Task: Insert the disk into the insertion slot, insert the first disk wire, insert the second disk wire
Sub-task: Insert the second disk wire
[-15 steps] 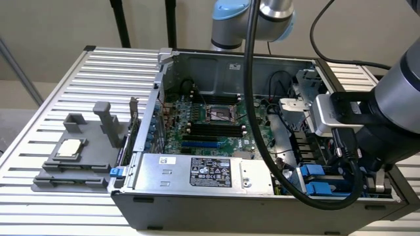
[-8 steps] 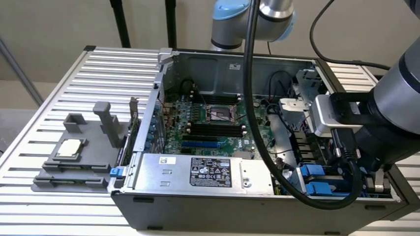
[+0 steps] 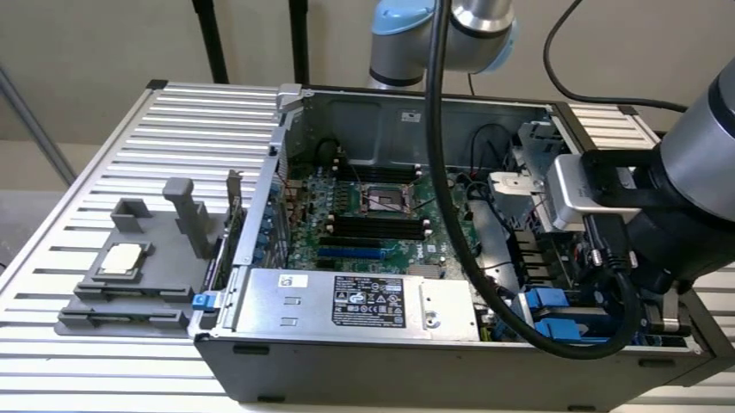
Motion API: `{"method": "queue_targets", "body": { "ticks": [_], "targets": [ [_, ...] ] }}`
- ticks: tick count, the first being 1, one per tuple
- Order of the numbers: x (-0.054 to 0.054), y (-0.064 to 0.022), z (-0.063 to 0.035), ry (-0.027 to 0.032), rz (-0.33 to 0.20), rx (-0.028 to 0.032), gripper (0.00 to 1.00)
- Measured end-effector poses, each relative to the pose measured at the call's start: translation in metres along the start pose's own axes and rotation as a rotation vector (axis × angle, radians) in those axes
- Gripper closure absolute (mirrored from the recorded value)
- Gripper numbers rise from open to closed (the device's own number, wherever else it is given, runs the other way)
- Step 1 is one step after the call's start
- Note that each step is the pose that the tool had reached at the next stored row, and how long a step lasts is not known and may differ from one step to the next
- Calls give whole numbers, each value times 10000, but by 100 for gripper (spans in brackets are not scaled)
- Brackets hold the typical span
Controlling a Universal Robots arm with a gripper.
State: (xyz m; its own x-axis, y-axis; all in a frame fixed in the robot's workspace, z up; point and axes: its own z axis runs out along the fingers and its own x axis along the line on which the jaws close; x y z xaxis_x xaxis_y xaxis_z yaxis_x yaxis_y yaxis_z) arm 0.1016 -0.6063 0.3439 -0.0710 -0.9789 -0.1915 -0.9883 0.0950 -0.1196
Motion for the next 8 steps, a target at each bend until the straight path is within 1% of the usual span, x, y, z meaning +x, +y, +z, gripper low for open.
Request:
{"method": "queue_targets", "body": {
  "ticks": [3, 4, 5, 7, 8],
  "targets": [
    [7, 123, -31, 0, -7, 31, 76],
    [8, 151, -44, -2, -9, 47, 76],
    [8, 177, -55, -5, -14, 73, 76],
    [9, 207, -60, -11, -29, 153, 76],
    [9, 206, -60, -12, -30, 157, 76]
  ]
}}
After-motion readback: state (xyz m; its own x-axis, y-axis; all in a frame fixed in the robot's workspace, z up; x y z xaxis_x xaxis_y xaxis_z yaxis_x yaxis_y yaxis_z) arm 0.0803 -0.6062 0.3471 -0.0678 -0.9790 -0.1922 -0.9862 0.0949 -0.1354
